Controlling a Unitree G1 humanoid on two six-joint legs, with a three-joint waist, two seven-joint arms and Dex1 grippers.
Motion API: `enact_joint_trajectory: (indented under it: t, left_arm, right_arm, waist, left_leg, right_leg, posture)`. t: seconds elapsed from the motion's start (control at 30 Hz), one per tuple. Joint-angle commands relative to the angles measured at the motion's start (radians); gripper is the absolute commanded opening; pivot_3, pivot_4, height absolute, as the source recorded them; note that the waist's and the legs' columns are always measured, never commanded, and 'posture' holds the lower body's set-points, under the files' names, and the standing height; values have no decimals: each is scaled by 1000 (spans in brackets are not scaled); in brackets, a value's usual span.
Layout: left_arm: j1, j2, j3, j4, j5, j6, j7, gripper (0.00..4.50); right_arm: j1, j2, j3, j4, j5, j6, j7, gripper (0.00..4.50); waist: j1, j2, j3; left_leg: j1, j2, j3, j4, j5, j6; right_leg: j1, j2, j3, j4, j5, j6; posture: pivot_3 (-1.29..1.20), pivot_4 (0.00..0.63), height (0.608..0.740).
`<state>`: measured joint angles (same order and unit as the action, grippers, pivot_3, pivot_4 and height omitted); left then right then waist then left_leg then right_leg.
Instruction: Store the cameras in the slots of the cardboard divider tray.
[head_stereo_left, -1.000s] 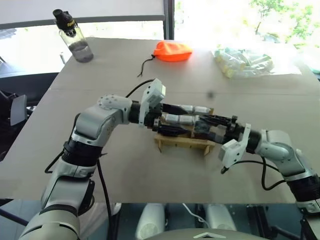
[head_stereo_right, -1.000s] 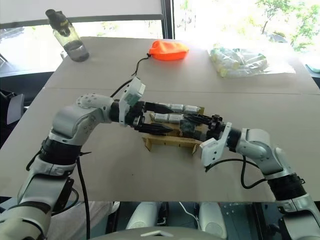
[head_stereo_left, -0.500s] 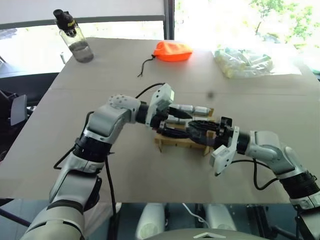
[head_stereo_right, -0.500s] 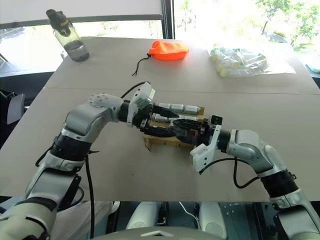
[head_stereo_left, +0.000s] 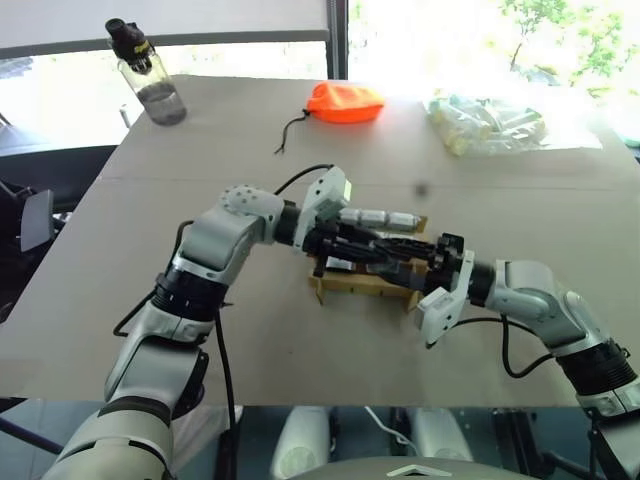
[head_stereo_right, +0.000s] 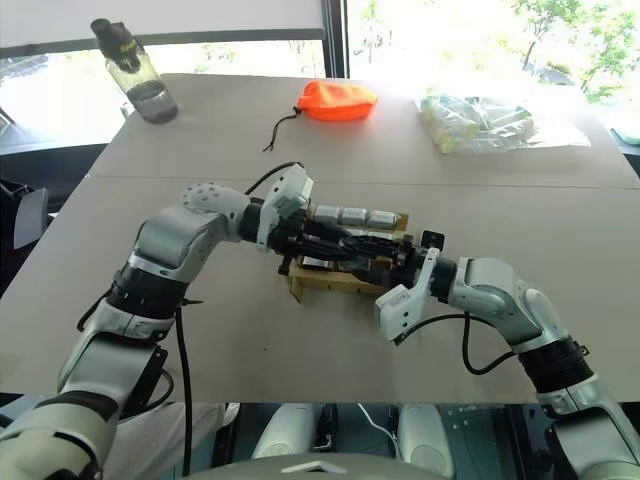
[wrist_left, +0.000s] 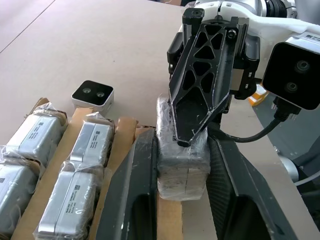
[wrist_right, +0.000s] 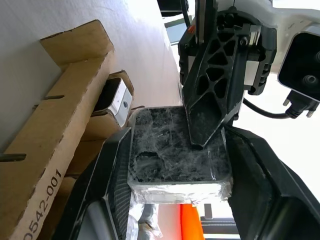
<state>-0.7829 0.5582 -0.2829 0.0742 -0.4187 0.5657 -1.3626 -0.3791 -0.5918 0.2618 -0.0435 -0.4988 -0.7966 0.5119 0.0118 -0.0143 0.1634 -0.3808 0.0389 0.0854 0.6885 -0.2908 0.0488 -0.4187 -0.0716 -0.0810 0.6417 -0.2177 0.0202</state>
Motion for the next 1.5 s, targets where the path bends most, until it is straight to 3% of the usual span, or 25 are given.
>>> enact_joint_trajectory:
  t: [0.03, 0.1, 0.13, 0.17, 0.23, 0.27, 0.47, 0.73, 0.87, 0.97, 1.17, 1.5]
  left_arm:
    - [-11, -4, 8, -11, 0, -10, -11, 722]
    - [-9, -8, 6, -19, 14, -17, 6, 722]
    - [-9, -7, 3, -20, 19, -17, 7, 722]
    - [-9, -5, 1, -22, 21, -19, 6, 722]
    - [-11, -7, 9, -21, 19, -15, 3, 722]
    - [-12, -9, 16, -18, 18, -16, 5, 722]
    - [-27, -15, 37, 11, 23, -39, 16, 722]
    - [-23, -22, 47, 55, 46, -168, -14, 722]
    - [-4, -20, 39, 51, 67, -204, -16, 722]
    - [5, -14, 33, 60, 95, -246, -19, 722]
    - [17, -15, 35, 108, 145, -351, -20, 722]
    - [30, -32, 36, 205, 186, -473, -29, 722]
  right_arm:
    - [-10, -8, -14, -36, 7, 1, -21, 1990]
    - [-5, -10, -17, -43, 10, 20, -14, 1990]
    - [0, -10, -19, -46, 14, 28, -13, 3028]
    - [8, -7, -25, -51, 23, 39, -16, 3571]
    - [26, -12, -35, -68, 44, 56, -15, 4396]
    - [41, -20, -42, -76, 57, 65, -11, 4460]
    - [188, -96, -120, -116, 209, 123, 8, 4460]
    - [607, -82, -178, -329, 811, 467, 116, 4460]
    - [829, -17, -192, -337, 1046, 492, 207, 4460]
    - [919, 21, -225, -254, 1121, 424, 338, 4460]
    - [943, 70, -313, -184, 1202, 380, 501, 4460]
    - [924, 111, -346, -125, 1145, 323, 629, 4460]
  waist:
    - [0, 0, 0]
    - [0, 0, 0]
    - [0, 0, 0]
    - [0, 0, 0]
    - [0, 0, 0]
    - [1, 0, 0]
    - [2, 0, 0]
    - [1, -1, 0]
    - [2, -1, 0]
    - [4, -1, 0]
    - [2, -1, 0]
    - [5, -1, -1]
  left_leg:
    - [0, 0, 0, 0, 0, 0]
    - [0, 0, 0, 0, 0, 0]
    - [0, 0, 0, 0, 0, 0]
    - [0, 0, 0, 0, 0, 0]
    - [0, 0, 0, 0, 0, 0]
    - [0, 0, 0, 0, 0, 0]
    - [-1, 0, 0, 0, 0, 0]
    - [1, 0, -3, 0, 0, 0]
    - [1, 0, -3, 0, 0, 0]
    - [1, 0, -5, 0, 0, 1]
    - [2, 0, -2, 0, -3, 6]
    - [1, 0, -4, 0, -1, 2]
  right_leg:
    - [0, 0, 0, 0, 0, 0]
    - [0, 0, 0, 0, 0, 0]
    - [0, 0, 0, 0, 0, 0]
    - [0, 0, 0, 0, 0, 0]
    - [0, 0, 0, 0, 0, 0]
    - [0, 0, 0, 0, 0, 0]
    - [0, -1, 0, 0, 0, 0]
    - [2, 0, 0, 0, 0, 0]
    - [2, 0, 0, 0, 0, 0]
    - [3, 0, 0, -1, 0, 0]
    - [3, 0, 1, -1, -2, 2]
    - [3, 0, 0, -1, 0, 0]
  posture:
    - [0, 150, 726]
    - [0, 150, 726]
    - [0, 150, 726]
    - [0, 150, 726]
    - [0, 150, 726]
    - [0, 150, 726]
    - [0, 150, 726]
    - [0, 150, 726]
    - [0, 150, 726]
    - [0, 150, 726]
    - [0, 150, 726]
    - [0, 150, 726]
